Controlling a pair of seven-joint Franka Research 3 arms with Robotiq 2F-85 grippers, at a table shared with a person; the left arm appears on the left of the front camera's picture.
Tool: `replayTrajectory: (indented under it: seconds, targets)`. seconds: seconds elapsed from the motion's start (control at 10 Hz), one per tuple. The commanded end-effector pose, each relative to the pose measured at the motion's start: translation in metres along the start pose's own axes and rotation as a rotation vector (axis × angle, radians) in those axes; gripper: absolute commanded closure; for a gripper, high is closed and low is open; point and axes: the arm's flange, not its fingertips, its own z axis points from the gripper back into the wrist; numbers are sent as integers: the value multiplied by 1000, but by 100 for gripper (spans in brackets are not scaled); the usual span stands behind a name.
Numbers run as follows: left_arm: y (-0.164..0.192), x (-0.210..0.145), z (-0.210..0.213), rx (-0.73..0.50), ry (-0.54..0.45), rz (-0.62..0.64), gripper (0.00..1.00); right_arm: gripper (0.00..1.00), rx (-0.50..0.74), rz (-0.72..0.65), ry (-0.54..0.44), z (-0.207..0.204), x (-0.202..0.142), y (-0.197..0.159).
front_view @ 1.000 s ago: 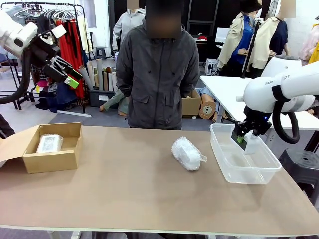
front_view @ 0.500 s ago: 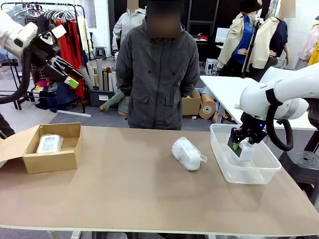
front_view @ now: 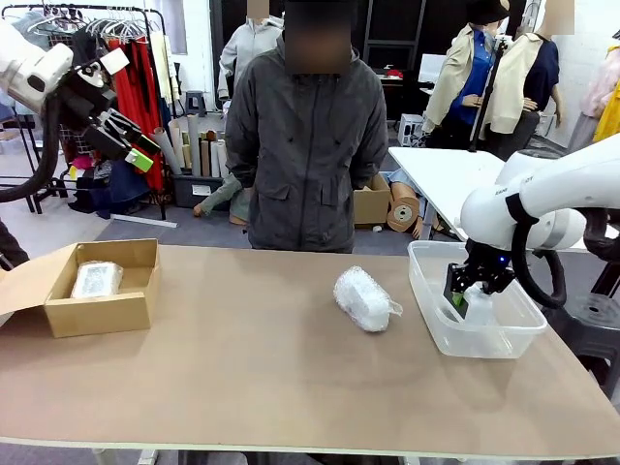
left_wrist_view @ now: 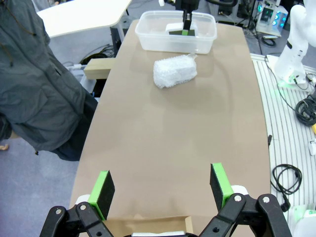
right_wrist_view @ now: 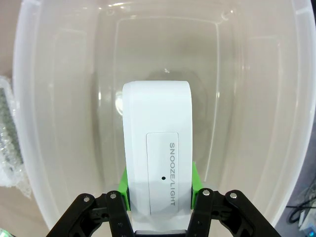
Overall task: Separate and place wrapped and unwrapped clocks.
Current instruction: If the picked Digital clock is wrapped, place it in the Package Box ; if not, place it in the Organizing box.
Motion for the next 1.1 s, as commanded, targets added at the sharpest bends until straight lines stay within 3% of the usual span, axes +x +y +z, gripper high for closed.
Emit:
replayTrajectory:
  seconds: [0.0, 0.1, 0.2, 0.7, 1.0]
  targets:
    - [-2, 0, 1, -4, -2, -11, 0, 100, -52, -39, -13, -2, 0, 1]
    - [-2, 0, 1, -4, -2, -11, 0, 100, -52, -43, -11, -4, -1, 2]
    - [-2, 0, 1, -4, -2, -11, 0, 93, -56, -42, -3, -6, 0, 2]
    - [-2, 0, 1, -4, -2, -11, 0, 0, -83, 0, 48, -10, 0, 5]
    - [-2, 0, 1, -4, -2, -11, 0, 0, -87, 55, 72, -5, 0, 4]
